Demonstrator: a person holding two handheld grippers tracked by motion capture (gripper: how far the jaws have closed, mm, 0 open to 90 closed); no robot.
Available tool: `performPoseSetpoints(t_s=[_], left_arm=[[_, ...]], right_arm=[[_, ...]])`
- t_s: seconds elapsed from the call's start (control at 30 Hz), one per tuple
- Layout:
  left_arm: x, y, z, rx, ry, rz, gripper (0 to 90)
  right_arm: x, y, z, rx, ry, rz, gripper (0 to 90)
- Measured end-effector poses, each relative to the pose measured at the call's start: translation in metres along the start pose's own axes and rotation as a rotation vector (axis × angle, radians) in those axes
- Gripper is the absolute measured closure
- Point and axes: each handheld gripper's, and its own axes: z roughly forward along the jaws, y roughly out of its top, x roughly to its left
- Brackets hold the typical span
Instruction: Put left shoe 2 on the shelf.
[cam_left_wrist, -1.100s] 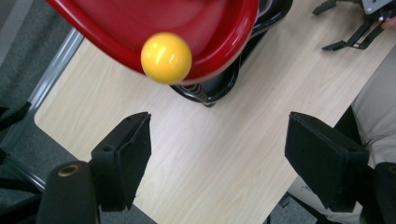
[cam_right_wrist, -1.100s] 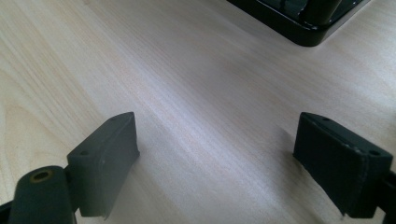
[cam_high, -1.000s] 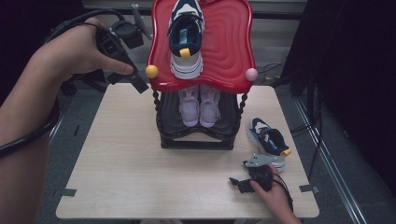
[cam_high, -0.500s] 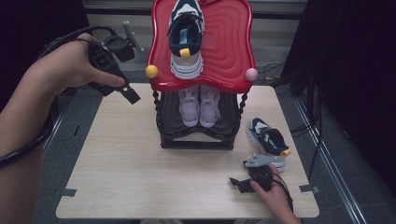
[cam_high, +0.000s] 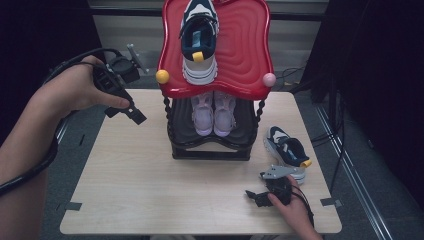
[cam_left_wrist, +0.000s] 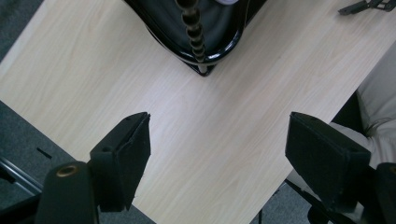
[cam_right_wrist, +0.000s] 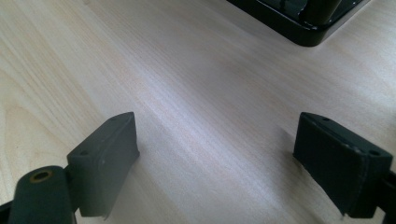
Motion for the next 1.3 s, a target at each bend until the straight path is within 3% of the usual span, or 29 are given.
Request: performPoseSetpoints(t_s=[0.47,1.3], left_arm=[[-0.001,-0.022,0.040,0.017,-0.034,-0.004,22.4],[0.000,-0.061,0.132,0.051,-0.115,-0.035,22.8]], right_arm=[[0.000,0.000,0.000,-0.004,-0.002,0.001,13.0],[0.000,0.000,0.000,-0.006,-0.003,0.002,13.0]])
